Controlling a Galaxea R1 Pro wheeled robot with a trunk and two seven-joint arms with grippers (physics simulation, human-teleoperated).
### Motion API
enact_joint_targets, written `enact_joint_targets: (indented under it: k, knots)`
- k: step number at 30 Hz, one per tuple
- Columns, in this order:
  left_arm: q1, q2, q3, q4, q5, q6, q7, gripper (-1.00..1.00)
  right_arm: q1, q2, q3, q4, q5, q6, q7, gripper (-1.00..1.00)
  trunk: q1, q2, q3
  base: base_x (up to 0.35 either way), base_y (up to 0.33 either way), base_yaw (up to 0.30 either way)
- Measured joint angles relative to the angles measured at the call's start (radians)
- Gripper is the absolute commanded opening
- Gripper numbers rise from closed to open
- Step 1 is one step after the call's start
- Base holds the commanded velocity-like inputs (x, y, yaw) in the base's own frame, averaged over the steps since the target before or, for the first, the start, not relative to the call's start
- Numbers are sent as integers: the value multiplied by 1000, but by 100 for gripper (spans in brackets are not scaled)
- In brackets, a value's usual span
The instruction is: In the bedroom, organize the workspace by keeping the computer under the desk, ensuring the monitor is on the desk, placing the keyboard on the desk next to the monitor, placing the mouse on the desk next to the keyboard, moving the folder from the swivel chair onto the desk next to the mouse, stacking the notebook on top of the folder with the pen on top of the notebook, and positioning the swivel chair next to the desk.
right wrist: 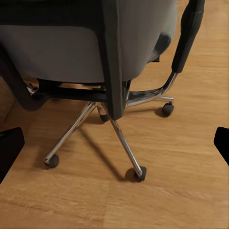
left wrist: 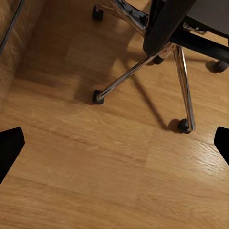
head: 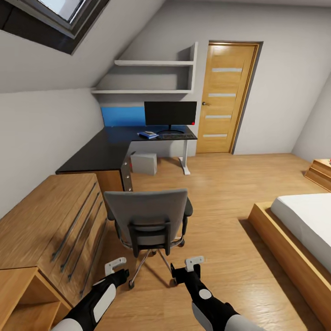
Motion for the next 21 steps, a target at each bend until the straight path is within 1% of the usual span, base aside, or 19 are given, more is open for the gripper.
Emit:
enact_joint_targets:
  k: [7, 21]
  knots:
    - [0, 0, -1, 0, -3, -2, 1, 100, 0, 0, 4, 2, 0, -17, 3, 100, 27, -49, -22, 0, 0, 0]
    - [0, -3, -2, 0, -4, -2, 3, 100, 0, 0, 4, 2, 0, -23, 4, 100, 81, -147, -66, 0, 0, 0]
